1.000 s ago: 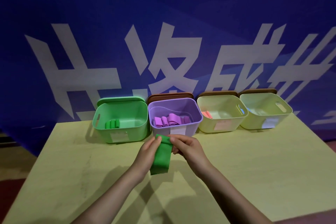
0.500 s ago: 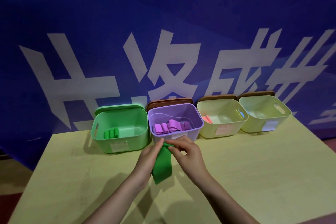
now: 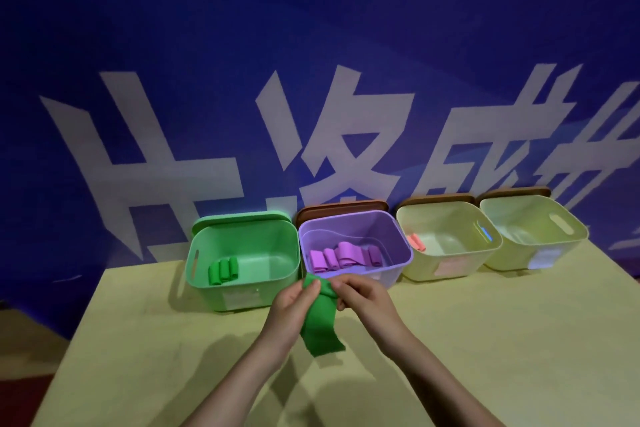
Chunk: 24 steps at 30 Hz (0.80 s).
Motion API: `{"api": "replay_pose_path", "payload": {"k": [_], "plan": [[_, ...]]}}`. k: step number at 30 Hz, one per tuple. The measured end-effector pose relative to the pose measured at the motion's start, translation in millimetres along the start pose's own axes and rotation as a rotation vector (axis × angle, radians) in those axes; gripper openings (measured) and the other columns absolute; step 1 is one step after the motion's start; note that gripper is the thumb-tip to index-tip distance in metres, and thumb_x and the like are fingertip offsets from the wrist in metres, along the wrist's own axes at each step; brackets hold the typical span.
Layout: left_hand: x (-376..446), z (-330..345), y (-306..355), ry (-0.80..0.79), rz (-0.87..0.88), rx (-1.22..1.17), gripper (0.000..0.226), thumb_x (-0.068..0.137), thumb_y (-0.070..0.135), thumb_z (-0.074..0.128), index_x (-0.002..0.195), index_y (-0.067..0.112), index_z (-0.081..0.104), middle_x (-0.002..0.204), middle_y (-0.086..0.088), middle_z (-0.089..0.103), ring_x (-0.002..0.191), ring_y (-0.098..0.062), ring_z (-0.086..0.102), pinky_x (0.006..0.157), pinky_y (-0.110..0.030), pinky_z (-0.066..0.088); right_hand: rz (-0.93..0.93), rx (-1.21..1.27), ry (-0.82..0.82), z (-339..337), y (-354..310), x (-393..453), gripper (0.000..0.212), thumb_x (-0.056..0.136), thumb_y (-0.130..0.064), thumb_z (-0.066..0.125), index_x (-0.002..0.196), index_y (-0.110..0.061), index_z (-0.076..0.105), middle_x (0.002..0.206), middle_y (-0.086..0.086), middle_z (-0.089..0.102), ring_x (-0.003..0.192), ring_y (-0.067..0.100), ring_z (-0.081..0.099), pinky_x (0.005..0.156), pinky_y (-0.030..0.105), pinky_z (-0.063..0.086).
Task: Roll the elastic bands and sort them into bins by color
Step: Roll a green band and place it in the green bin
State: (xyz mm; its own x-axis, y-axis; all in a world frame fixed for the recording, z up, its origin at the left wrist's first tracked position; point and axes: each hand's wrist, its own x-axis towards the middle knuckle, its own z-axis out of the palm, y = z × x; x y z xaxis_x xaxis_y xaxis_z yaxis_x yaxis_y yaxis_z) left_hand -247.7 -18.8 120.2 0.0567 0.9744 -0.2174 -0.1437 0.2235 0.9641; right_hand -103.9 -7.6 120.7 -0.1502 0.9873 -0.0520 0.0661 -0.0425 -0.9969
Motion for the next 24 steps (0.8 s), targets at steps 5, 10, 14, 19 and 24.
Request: {"api": "replay_pose_path", "payload": {"k": [5,10,14,19,24], "plan": [[-0.6,-7.6,-11.4,0.072,-0.096,-0.020,0.020,0.095,0.021,0.053,0.090,0.013,0.070,0.075,0.001,0.071,0.070,-0.011,0.064,0.061,-0.016,0.047,0.022,-0.010,-0.040,8.2,9.5,4.3,0.021,0.091,-0.006,0.060,0.076,-0.015,0.071,0.060,-0.005,0.059,0.060,0.007,0.051,0.062,0.019,0.043],[4.0,-9.3,-11.8,0.097,-0.121,-0.081,0.018,0.094,0.020,0.056,0.090,0.014,0.072,0.080,0.000,0.074,0.073,-0.010,0.066,0.068,-0.021,0.049,0.061,0.035,-0.082,10.8,9.0,10.7,0.017,0.088,0.001,0.062,0.085,-0.013,0.070,0.065,-0.007,0.066,0.062,0.002,0.056,0.064,0.015,0.044],[0.3,-4.9,-14.3,0.066,-0.123,-0.102,0.012,0.091,0.018,0.059,0.095,0.013,0.070,0.082,-0.002,0.072,0.074,-0.012,0.064,0.070,-0.026,0.049,0.034,0.060,0.028,10.4,10.6,13.5,0.019,0.085,0.007,0.062,0.089,-0.011,0.068,0.076,-0.004,0.069,0.071,0.005,0.061,0.070,0.018,0.048],[-8.2,6.5,-17.1,0.047,-0.085,0.012,0.010,0.092,0.010,0.057,0.094,0.012,0.067,0.080,-0.005,0.070,0.072,-0.015,0.063,0.066,-0.025,0.047,-0.089,-0.082,0.152,3.3,10.3,3.3,0.021,0.080,0.010,0.065,0.088,-0.008,0.069,0.083,0.003,0.068,0.070,0.003,0.058,0.069,0.015,0.046],[-16.8,20.0,-17.0,0.151,-0.024,0.111,0.019,0.091,0.019,0.060,0.072,0.016,0.064,0.065,0.003,0.060,0.065,-0.011,0.051,0.057,-0.020,0.038,-0.340,-0.286,0.159,-9.4,15.1,-16.6,0.044,0.074,0.006,0.069,0.086,-0.036,0.070,0.081,-0.007,0.062,0.071,0.005,0.056,0.068,0.011,0.042]]}}
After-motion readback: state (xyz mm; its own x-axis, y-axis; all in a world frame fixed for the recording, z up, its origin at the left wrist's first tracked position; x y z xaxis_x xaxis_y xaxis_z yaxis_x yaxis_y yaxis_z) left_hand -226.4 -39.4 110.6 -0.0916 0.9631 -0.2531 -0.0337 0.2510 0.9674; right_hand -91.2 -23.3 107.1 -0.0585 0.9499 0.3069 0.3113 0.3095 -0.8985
